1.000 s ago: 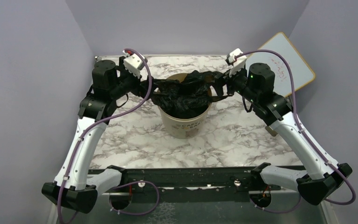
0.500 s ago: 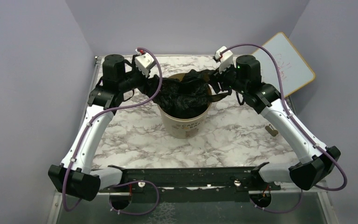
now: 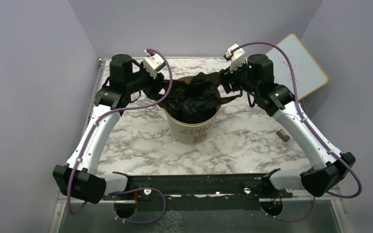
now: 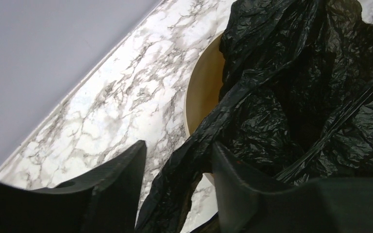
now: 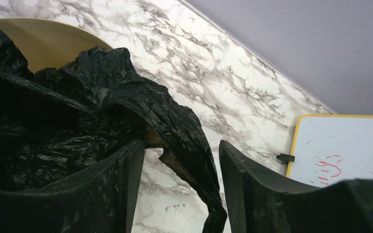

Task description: Put the trash bags into the trash bin

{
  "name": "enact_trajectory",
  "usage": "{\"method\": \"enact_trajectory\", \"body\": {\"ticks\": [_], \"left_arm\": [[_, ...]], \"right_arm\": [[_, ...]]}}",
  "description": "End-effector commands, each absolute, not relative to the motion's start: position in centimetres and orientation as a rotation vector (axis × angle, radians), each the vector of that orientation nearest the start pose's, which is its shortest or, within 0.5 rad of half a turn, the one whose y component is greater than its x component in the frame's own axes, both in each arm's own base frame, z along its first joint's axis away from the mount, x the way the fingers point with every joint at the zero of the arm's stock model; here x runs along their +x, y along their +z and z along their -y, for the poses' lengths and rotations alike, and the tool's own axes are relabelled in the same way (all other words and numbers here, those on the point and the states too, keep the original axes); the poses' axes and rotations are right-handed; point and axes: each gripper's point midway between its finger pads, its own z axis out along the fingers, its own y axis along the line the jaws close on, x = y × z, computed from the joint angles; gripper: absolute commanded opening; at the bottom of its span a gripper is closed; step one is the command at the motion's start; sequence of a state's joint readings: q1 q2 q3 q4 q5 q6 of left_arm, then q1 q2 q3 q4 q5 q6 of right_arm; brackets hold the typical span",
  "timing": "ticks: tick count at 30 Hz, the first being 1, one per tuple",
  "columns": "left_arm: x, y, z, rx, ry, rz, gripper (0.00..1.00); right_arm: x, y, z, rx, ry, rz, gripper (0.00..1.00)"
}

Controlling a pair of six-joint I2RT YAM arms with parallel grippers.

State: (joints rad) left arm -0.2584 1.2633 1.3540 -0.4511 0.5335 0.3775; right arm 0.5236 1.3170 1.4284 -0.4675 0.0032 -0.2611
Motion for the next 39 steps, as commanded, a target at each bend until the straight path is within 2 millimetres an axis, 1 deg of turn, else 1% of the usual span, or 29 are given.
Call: {"method": "enact_trajectory", "body": {"ticks": [1,4,5,8,9,10,13,15,19,23,24,27,29,30,33,36,39], "left_arm": [[34.5,33.9,17.6,0.974,-0.447,-1.617,0.47],[33.8,33.5,17.5,1.007,-0.444,-1.613,0.40],[33.7,33.5,17.5,1.014,-0.442,-1.612,0.34],[33.6,33.4,17.3,1.019,-0.435,-1.625,0.10],[33.6,33.4,17.2,1.018,-0.431,-1.627,0.04],[33.6,33.4,17.2,1.016,-0.430,-1.628,0.00],[33.4,33.7,17.0,1.000,-0.424,-1.630,0.00],[33.2,33.8,16.8,0.989,-0.412,-1.632,0.00],[33.2,33.9,15.8,0.957,-0.356,-1.645,0.00],[33.6,34.0,14.8,0.888,-0.306,-1.683,0.00],[33.9,34.1,14.5,0.854,-0.292,-1.702,0.00],[34.3,34.1,13.9,0.806,-0.270,-1.730,0.00],[34.3,34.1,14.0,0.802,-0.275,-1.732,0.00],[34.4,34.1,13.9,0.791,-0.275,-1.736,0.00],[35.0,34.4,13.3,0.736,-0.242,-1.755,0.00],[36.4,34.2,12.1,0.638,-0.179,-1.802,0.00],[37.5,33.8,12.3,0.607,-0.188,-1.828,0.00]], "right_arm": [[36.5,33.4,-18.5,-0.734,0.108,-1.819,0.62],[36.5,33.7,-18.5,-0.738,0.107,-1.808,0.61],[36.4,34.0,-18.7,-0.745,0.117,-1.801,0.61],[35.9,35.3,-19.5,-0.784,0.165,-1.765,0.63],[35.9,35.4,-19.5,-0.796,0.158,-1.759,0.64],[36.2,35.0,-19.4,-0.805,0.140,-1.763,0.64],[37.2,33.4,-19.6,-0.831,0.119,-1.805,0.64],[37.6,32.8,-19.8,-0.830,0.123,-1.833,0.63],[38.2,33.3,-20.4,-0.833,0.141,-1.802,0.62],[38.1,34.2,-20.9,-0.839,0.169,-1.772,0.60],[38.1,34.3,-20.9,-0.842,0.169,-1.767,0.57],[38.0,34.0,-21.3,-0.871,0.183,-1.771,0.39],[37.8,33.9,-21.3,-0.872,0.197,-1.792,0.22],[37.6,33.9,-21.3,-0.868,0.202,-1.798,0.16],[37.5,34.2,-20.7,-0.809,0.200,-1.808,0.02],[38.2,33.4,-19.9,-0.747,0.198,-1.863,0.01],[39.1,31.8,-19.0,-0.716,0.186,-1.946,0.01]]}}
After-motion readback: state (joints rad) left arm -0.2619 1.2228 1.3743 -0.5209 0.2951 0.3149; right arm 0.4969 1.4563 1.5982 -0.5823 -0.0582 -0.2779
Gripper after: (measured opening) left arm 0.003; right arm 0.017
